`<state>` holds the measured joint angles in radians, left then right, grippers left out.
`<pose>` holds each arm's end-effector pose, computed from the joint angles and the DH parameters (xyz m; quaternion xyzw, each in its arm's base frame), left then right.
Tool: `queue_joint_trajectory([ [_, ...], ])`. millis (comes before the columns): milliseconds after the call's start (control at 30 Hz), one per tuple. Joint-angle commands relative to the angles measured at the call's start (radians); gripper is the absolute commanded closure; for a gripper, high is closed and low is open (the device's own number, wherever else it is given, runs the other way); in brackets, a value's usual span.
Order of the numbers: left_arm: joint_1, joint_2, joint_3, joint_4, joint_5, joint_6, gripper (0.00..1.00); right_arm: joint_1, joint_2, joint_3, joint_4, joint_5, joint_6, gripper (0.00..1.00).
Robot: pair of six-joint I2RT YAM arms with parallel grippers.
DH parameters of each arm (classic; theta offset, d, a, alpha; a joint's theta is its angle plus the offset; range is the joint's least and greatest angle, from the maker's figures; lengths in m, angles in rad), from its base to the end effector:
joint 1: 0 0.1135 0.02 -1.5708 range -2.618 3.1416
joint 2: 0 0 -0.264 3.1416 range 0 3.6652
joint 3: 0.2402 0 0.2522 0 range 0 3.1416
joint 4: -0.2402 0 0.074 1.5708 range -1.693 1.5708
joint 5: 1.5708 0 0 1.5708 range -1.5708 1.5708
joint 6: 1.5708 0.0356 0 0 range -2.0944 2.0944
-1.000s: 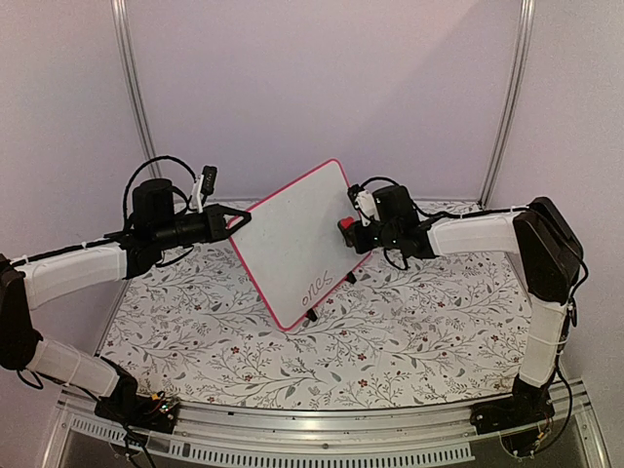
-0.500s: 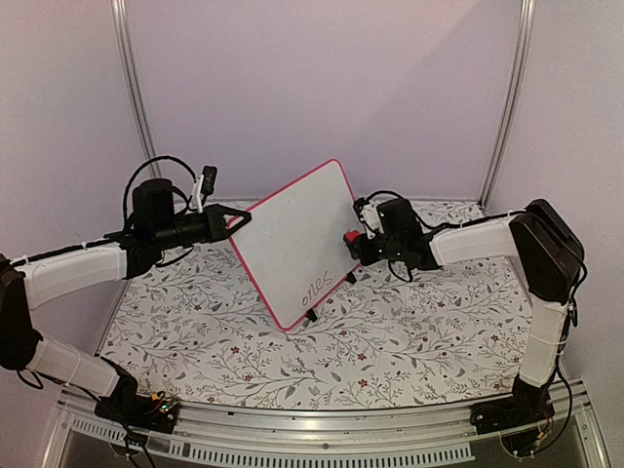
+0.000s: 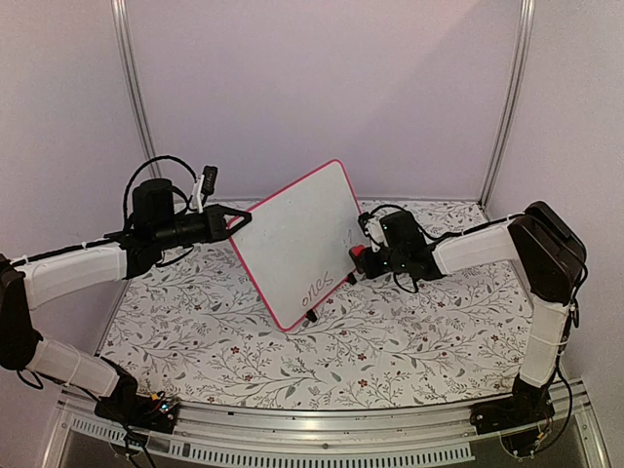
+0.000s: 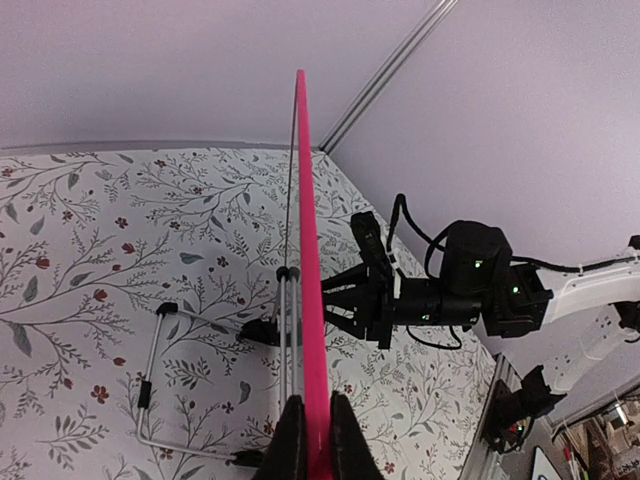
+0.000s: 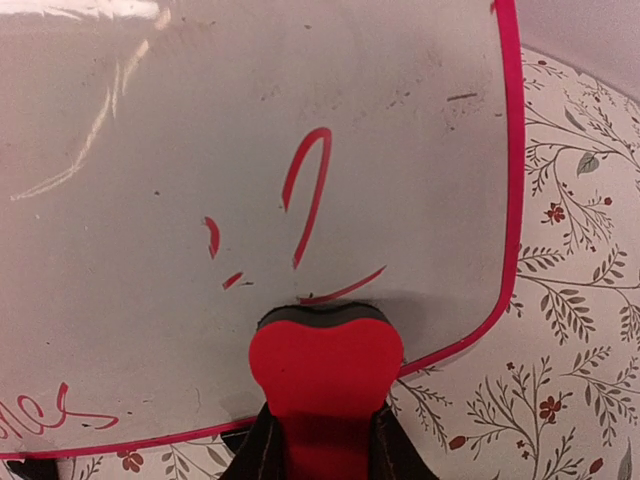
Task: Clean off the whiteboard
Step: Erase the whiteboard at the center of the board.
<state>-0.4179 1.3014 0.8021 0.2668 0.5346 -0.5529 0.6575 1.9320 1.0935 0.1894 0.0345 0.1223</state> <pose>0.2626 -0.1364 0.2793 0.1125 0.7658 -0.4624 0.4325 0.3245 0.2490 0.1522 -0.2294 0.8657 0.1547 0.4171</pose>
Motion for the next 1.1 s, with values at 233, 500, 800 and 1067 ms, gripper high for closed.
queue_joint_trajectory([
  [233, -0.030, -0.042, -0.005, 0.053, 0.149, -0.037, 1.00, -0.003, -0.038, -0.029, 0.025, -0.025, 0.023, 0.77],
  [500, -0.031, -0.037, -0.003, 0.056, 0.155, -0.039, 1.00, -0.004, -0.066, -0.048, 0.025, -0.015, 0.009, 0.77],
  [800, -0.031, -0.042, -0.004, 0.053, 0.148, -0.034, 1.00, -0.006, -0.079, -0.068, 0.035, -0.015, 0.012, 0.77],
  [1067, -0.030, -0.037, -0.003, 0.052, 0.148, -0.035, 1.00, -0.015, -0.084, 0.025, -0.001, -0.015, 0.017, 0.77],
])
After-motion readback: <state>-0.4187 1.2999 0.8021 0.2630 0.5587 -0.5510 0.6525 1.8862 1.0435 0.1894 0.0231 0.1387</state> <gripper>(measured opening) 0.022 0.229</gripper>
